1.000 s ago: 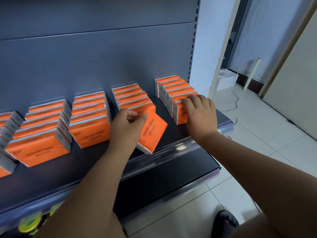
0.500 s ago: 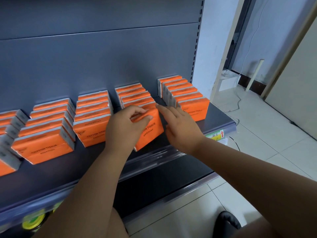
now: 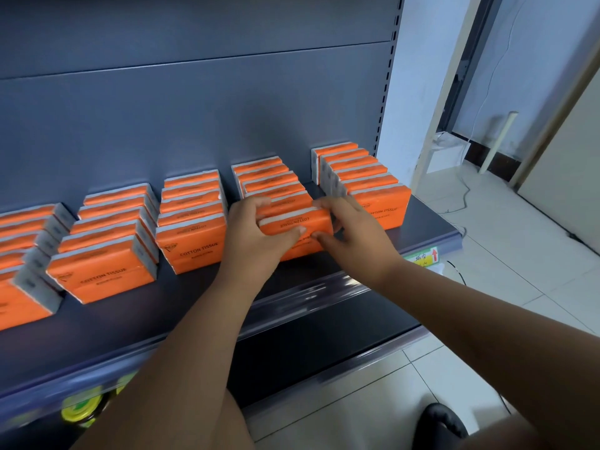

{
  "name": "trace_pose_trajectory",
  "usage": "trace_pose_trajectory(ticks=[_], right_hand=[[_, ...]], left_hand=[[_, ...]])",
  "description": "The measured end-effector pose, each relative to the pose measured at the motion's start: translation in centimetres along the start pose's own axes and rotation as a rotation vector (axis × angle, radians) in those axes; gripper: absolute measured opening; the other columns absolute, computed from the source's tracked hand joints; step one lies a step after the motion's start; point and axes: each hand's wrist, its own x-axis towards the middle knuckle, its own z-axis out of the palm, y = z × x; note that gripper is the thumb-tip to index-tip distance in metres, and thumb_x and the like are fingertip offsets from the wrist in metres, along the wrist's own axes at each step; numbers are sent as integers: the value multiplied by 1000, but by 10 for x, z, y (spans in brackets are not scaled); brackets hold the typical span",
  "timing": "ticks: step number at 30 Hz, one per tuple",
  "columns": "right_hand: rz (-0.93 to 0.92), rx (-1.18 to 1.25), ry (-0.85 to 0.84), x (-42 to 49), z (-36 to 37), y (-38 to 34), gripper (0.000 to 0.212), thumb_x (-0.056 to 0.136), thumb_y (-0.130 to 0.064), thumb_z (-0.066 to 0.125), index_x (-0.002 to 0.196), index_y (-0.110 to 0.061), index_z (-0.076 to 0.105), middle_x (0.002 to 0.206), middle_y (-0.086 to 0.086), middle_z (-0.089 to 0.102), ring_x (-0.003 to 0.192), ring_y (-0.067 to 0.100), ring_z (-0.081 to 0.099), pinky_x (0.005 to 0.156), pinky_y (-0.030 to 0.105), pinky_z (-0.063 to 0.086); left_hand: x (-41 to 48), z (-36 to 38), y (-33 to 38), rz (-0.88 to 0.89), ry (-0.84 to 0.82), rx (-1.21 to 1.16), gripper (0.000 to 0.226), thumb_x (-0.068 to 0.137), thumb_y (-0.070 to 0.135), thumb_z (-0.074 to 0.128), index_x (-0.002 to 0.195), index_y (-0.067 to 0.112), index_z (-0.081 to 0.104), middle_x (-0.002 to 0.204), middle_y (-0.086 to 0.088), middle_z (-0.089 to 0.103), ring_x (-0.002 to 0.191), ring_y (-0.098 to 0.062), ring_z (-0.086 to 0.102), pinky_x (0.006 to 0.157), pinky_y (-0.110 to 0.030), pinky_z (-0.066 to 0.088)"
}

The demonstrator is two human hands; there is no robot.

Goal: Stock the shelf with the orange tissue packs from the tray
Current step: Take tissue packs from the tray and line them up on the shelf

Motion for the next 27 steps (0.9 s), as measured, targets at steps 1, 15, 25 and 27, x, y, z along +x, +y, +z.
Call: trace_pose_trajectory(ticks=[1, 15, 25, 27], right_hand=[[9, 0, 1, 0, 0, 0, 47, 93, -23, 74, 136, -26, 56, 125, -5, 59, 101, 14, 60, 87, 45, 56], [98, 42, -53, 3, 6, -5, 53, 93, -14, 72, 141, -25, 54, 133, 0, 58, 116, 20, 61, 96, 46, 56], [296, -36, -63, 9, 15, -11, 69, 88, -2, 60, 153, -16, 43, 145, 9, 54, 130, 28, 53, 109, 40, 47], [308, -32, -64, 11, 16, -9, 67, 87, -2, 60, 151, -16, 47, 134, 10, 61, 123, 28, 59, 105, 42, 50]], left_hand=[[0, 0, -3, -22, 12, 24, 62, 75, 30, 93, 126, 25, 57, 131, 8, 52, 117, -4, 57, 92, -25, 54], [3, -8, -20, -294, -20, 131, 26, 81, 23, 82, 99, 18, 65, 90, -2, 73, 84, -18, 73, 74, -42, 62], [3, -6, -23, -292, -25, 180, 18, 86, 20, 79, 91, 21, 62, 90, -5, 71, 84, -24, 72, 82, -52, 61], [3, -7, -23, -293, -23, 177, 15, 88, 20, 77, 90, 22, 62, 90, -6, 71, 85, -24, 71, 83, -52, 61]])
